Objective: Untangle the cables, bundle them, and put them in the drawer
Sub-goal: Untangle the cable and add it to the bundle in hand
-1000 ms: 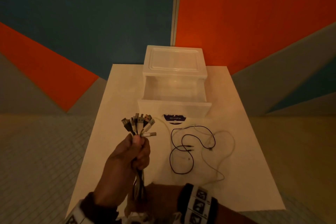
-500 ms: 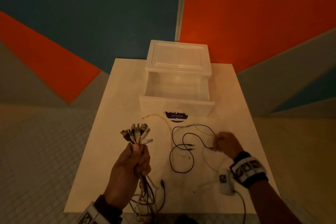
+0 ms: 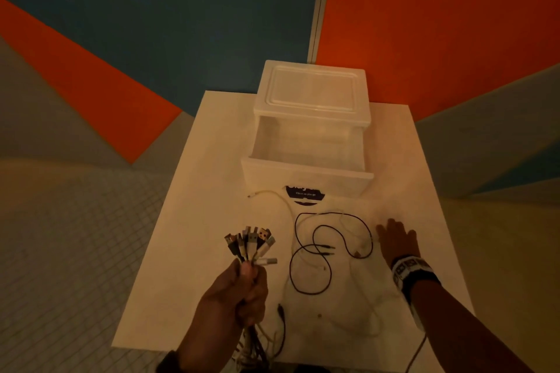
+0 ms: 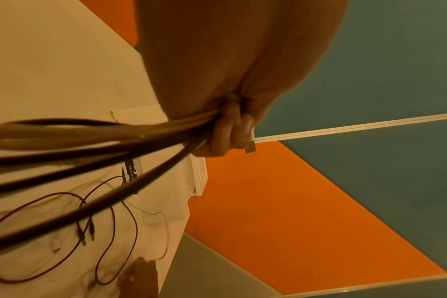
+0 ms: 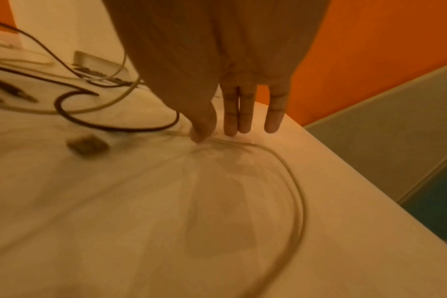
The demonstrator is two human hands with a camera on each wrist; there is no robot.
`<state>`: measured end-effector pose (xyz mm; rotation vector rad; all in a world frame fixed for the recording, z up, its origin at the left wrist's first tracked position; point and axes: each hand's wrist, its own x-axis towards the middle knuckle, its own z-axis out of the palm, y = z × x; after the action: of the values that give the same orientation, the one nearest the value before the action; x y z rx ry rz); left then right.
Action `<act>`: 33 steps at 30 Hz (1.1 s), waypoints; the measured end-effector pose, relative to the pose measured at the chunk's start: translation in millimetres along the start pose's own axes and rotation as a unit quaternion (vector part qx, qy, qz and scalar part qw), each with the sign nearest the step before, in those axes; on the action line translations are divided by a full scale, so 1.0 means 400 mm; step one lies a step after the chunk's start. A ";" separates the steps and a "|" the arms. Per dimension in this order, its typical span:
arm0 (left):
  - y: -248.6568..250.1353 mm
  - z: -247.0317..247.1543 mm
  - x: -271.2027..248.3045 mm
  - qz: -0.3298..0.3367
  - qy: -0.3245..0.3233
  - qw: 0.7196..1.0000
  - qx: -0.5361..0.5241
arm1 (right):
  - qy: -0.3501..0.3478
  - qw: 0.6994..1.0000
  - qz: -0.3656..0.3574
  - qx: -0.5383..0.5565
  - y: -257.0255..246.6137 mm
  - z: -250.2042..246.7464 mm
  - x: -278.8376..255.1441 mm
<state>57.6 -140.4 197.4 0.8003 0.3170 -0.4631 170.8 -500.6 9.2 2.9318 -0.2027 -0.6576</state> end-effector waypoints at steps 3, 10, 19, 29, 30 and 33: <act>0.005 -0.004 0.002 0.007 -0.003 1.000 0.005 | 0.010 1.000 -0.006 -0.015 0.008 0.020 -0.043; 0.003 0.009 0.020 -0.003 -0.016 1.000 0.005 | -0.022 0.997 0.057 0.051 0.009 0.040 -0.128; 0.017 0.002 0.033 -0.001 -0.003 1.000 0.016 | -0.066 0.835 0.181 0.514 0.053 -0.217 -0.176; 0.034 0.024 0.057 0.021 0.027 0.998 0.044 | 0.044 0.641 -0.060 0.764 -0.108 -0.463 -0.489; 0.034 0.031 0.059 0.022 0.023 0.999 0.044 | 0.041 0.644 -0.099 0.757 -0.150 -0.479 -0.510; 0.033 0.051 0.060 0.018 0.005 0.999 0.044 | 0.056 0.672 -0.173 0.718 -0.266 -0.495 -0.542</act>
<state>86.7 -154.3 208.4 0.8935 0.2921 -0.4414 73.2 -342.4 260.1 4.6405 -0.1939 -0.3528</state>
